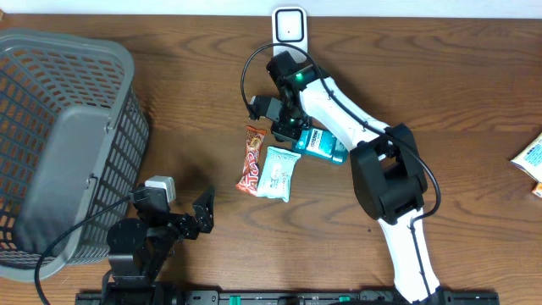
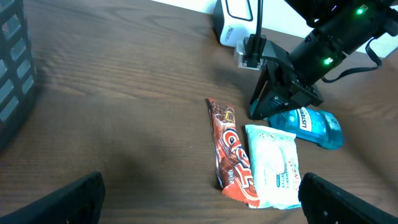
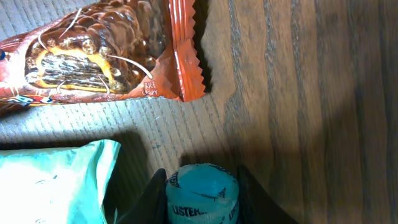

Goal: Scan the item barcode

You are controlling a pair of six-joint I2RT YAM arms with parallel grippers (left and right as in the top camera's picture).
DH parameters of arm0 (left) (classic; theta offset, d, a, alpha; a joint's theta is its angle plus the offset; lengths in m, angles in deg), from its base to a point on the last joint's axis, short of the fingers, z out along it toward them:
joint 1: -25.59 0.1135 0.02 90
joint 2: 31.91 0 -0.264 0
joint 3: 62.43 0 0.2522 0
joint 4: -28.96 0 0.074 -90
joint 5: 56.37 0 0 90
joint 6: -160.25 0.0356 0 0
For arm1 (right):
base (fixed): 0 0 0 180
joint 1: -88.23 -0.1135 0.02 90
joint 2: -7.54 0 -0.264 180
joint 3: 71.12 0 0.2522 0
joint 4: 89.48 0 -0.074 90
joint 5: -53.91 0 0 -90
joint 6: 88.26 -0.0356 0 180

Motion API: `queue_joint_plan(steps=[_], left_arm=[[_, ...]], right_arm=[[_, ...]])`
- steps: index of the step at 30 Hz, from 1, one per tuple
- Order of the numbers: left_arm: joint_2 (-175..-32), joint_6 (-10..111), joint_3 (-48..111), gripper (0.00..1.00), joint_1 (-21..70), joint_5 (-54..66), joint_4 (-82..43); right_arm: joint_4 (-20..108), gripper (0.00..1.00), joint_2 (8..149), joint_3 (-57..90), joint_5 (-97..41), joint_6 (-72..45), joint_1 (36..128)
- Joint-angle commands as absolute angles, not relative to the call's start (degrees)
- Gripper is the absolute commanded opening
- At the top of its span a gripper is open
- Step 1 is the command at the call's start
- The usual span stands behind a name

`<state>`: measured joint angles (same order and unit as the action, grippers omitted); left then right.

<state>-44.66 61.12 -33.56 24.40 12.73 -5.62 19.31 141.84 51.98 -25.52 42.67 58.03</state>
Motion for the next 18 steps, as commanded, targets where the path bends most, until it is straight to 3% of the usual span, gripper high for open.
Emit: queue_joint_plan(steps=[1,18], left_arm=[[-44.4,61.6,-33.5,0.99,24.3,12.2,-5.6],[-44.4,61.6,-33.5,0.99,24.3,12.2,-5.6]], right_arm=[[19.1,0.15,136.9,52.5,-25.5,40.7,57.9],[13.7,0.16,124.8,52.5,-25.2,31.5,57.9]])
